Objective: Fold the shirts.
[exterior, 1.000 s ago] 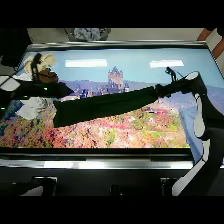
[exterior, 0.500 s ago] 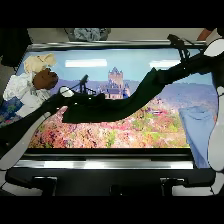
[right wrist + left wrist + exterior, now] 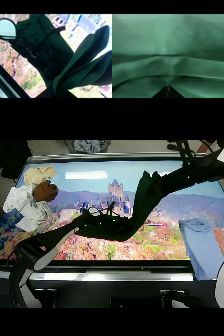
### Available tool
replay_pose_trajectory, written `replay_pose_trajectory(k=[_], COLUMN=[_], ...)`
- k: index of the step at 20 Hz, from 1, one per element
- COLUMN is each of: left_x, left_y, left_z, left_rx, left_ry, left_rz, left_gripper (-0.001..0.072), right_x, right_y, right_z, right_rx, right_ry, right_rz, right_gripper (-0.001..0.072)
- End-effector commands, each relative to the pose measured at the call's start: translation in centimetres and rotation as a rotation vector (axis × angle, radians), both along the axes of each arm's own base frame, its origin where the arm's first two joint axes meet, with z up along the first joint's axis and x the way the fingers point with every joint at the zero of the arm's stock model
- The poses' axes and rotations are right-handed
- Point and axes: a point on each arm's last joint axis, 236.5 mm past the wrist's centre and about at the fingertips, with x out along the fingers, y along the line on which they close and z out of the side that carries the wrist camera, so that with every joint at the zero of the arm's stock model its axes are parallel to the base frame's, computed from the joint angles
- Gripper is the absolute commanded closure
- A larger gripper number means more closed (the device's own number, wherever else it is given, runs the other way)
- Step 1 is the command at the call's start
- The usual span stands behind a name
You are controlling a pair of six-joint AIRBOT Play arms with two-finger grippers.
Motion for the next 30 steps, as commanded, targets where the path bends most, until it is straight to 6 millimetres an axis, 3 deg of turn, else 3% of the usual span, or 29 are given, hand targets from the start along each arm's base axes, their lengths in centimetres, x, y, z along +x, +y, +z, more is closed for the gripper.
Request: replay_pose_trajectory(k=[1, 3, 5, 8, 10, 12, 14, 17, 20, 21, 22, 23, 25, 26, 27, 28, 30], left_x=[0.7, 2.5, 4.9, 8.7, 9.8, 9.4, 8.0, 5.4, 3.9, 3.7, 3.6, 3.7, 3.7, 3.7, 3.7, 3.7, 3.8], left_y=[-0.5, 2.0, 7.1, 19.7, 28.6, 35.7, 40.8, 44.2, 44.0, 43.7, 43.3, 42.9, 42.2, 42.0, 42.0, 42.0, 42.2], left_z=[0.5, 3.0, 5.9, 11.2, 15.8, 20.8, 25.2, 29.9, 32.3, 32.6, 32.7, 32.6, 32.5, 32.5, 32.5, 32.5, 32.2], left_rx=[-0.076, -0.08, 0.03, 0.267, 0.366, 0.396, 0.426, 0.461, 0.464, 0.459, 0.456, 0.452, 0.446, 0.444, 0.448, 0.452, 0.468], left_ry=[0.038, -0.05, -0.189, -0.366, -0.452, -0.518, -0.586, -0.683, -0.742, -0.748, -0.752, -0.752, -0.753, -0.754, -0.761, -0.766, -0.768], left_rz=[0.015, 0.008, 0.018, 0.126, 0.251, 0.392, 0.514, 0.607, 0.62, 0.616, 0.608, 0.598, 0.581, 0.576, 0.569, 0.564, 0.557], left_gripper=[0.0681, 0.0683, 0.0684, 0.0682, 0.0682, 0.0682, 0.0681, 0.0681, 0.0681, 0.0681, 0.068, 0.068, 0.0681, 0.068, 0.068, 0.068, 0.068], right_x=[0.5, 1.3, 2.6, 5.0, 6.0, 5.5, 4.3, 2.2, 1.2, 1.6, 2.2, 2.6, 2.7, 2.8, 3.0, 3.6, 5.9], right_y=[0.5, 1.0, 3.0, 9.4, 14.7, 19.7, 23.7, 28.4, 31.1, 31.2, 31.3, 31.4, 30.1, 28.2, 25.0, 20.8, 8.9], right_z=[0.7, 0.0, -0.9, -3.5, -6.3, -10.4, -15.2, -21.0, -23.7, -24.2, -24.2, -23.7, -21.4, -20.0, -18.4, -17.1, -14.2], right_rx=[0.014, 0.023, 0.044, 0.089, 0.125, 0.139, 0.129, 0.166, 0.249, 0.262, 0.275, 0.288, 0.284, 0.241, 0.152, 0.038, -0.216], right_ry=[-0.037, -0.031, -0.034, -0.06, -0.047, 0.017, 0.106, 0.24, 0.351, 0.367, 0.356, 0.337, 0.324, 0.296, 0.248, 0.195, 0.107], right_rz=[-0.008, -0.01, 0.002, 0.048, 0.076, 0.103, 0.121, 0.139, 0.109, 0.079, 0.055, 0.046, 0.061, 0.08, 0.105, 0.103, -0.009], right_gripper=[0.0664, 0.0664, 0.0664, 0.0664, 0.0663, 0.0663, 0.0662, 0.0662, 0.0656, 0.0473, 0.0098, 0.0022, 0.0019, 0.0021, 0.0021, 0.002, 0.002])
